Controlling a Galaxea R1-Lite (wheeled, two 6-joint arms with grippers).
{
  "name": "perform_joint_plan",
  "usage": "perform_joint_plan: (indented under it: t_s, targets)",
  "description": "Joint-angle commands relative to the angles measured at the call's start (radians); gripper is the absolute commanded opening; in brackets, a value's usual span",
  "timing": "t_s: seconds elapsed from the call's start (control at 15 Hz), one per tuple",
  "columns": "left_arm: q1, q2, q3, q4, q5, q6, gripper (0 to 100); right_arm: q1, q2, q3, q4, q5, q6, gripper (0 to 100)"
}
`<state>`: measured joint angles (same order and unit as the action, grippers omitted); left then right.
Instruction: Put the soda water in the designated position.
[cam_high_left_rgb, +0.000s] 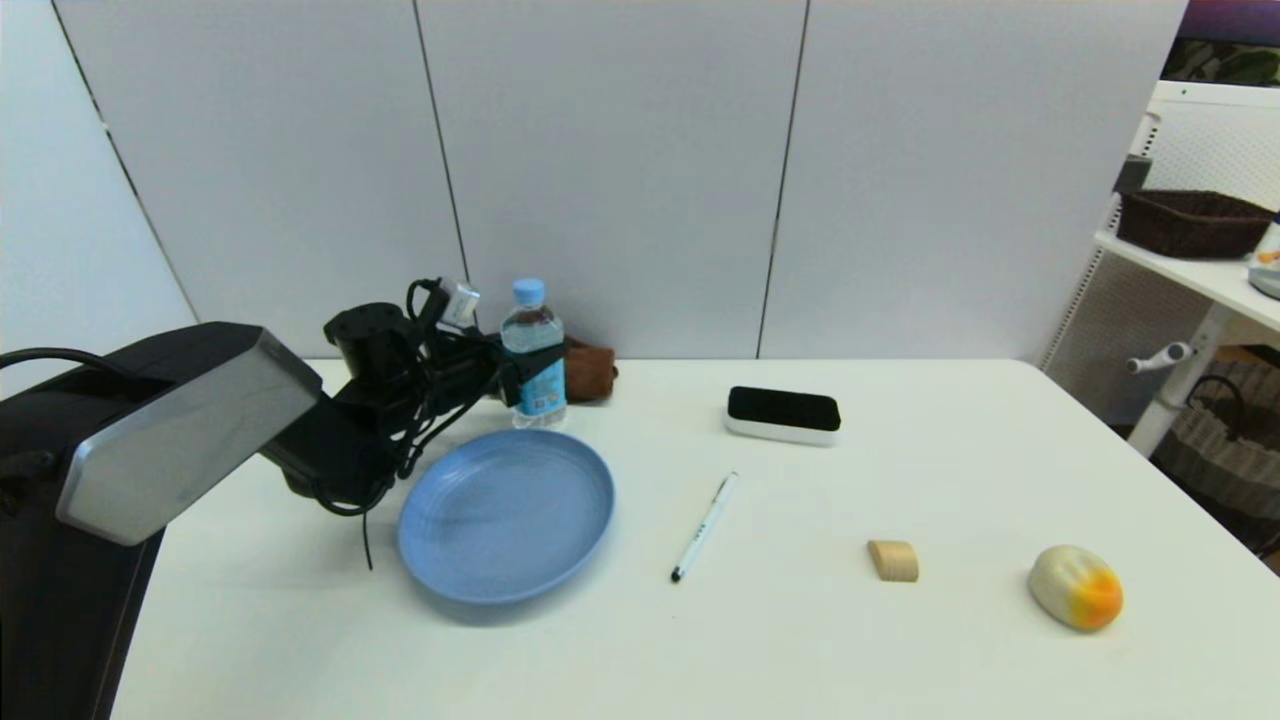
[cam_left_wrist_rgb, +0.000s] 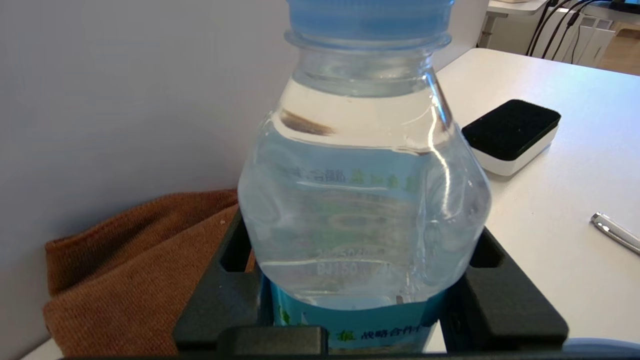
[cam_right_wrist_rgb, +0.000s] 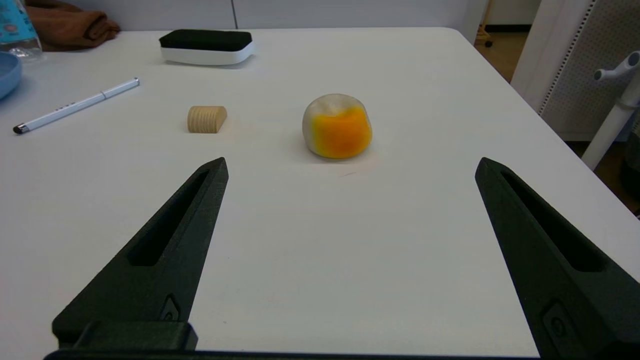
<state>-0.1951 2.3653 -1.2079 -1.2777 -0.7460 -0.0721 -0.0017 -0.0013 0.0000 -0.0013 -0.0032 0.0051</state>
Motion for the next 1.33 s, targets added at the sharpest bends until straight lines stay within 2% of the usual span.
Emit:
perform_joint_plan:
  t_s: [0.07, 0.13, 0.67, 0.87, 1.0, 1.2, 1.33]
  targets:
    - [-0.001, 0.006, 0.001, -0.008, -0.004, 0.000, 0, 0.000, 0.001, 0.000, 0.000, 0.000, 0.001, 100]
    - [-0.001, 0.006, 0.001, -0.008, -0.004, 0.002, 100, 0.000, 0.001, 0.000, 0.000, 0.000, -0.001, 100]
    - [-0.001, 0.002, -0.009, -0.008, -0.003, -0.008, 100, 0.000, 0.001, 0.000, 0.000, 0.000, 0.001, 100]
    - [0.002, -0.126, -0.006, 0.018, 0.005, -0.064, 100, 0.000, 0.001, -0.002, 0.000, 0.000, -0.001, 100]
    - [0.003, -0.262, -0.006, 0.149, 0.089, -0.080, 100, 0.000, 0.001, 0.000, 0.000, 0.000, 0.001, 100]
    - [0.006, -0.563, -0.002, 0.501, 0.243, -0.078, 100, 0.000, 0.001, 0.000, 0.000, 0.000, -0.001, 100]
    - [0.009, -0.735, -0.002, 0.712, 0.379, -0.072, 100, 0.000, 0.001, 0.000, 0.000, 0.000, -0.001, 100]
